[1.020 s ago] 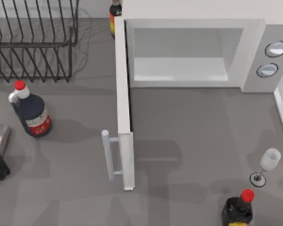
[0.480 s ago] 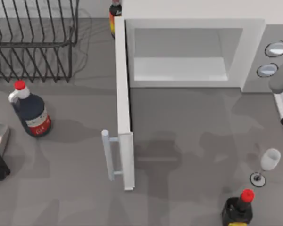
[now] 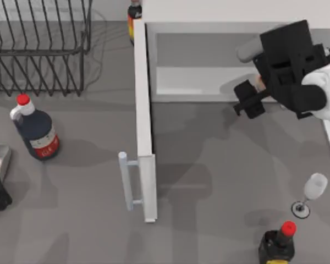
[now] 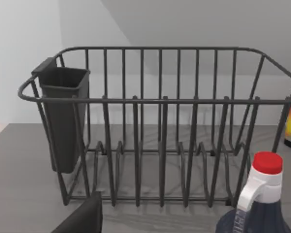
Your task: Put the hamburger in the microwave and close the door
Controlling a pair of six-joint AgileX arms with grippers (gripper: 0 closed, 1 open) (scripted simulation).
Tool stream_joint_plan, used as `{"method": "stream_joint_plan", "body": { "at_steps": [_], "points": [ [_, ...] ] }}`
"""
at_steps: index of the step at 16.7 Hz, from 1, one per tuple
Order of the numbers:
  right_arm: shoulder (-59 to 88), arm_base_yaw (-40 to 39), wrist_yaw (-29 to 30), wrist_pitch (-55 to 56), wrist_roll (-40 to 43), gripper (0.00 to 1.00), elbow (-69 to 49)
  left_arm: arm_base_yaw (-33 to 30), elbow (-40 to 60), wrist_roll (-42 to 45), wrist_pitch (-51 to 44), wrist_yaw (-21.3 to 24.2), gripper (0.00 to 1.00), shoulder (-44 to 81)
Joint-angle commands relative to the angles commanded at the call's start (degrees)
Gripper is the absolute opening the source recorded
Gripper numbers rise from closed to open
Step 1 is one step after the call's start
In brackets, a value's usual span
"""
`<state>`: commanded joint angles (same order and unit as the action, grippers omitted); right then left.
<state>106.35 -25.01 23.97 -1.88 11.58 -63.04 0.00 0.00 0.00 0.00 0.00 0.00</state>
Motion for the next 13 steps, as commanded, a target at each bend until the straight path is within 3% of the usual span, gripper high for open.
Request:
{"method": "stream_joint_plan", "body": {
  "at_steps": [7, 13],
  "points": [
    [15.65, -9.91, 9.75, 28.14, -21.16, 0.00, -2.15, 0.00, 0.00, 0.00, 0.00, 0.00, 1.00, 0.00],
    [20.76, -12.91, 12.93, 37.73, -27.90, 0.00, -2.63, 0.00, 0.00, 0.00, 0.00, 0.00, 1.00, 0.00]
  ]
}}
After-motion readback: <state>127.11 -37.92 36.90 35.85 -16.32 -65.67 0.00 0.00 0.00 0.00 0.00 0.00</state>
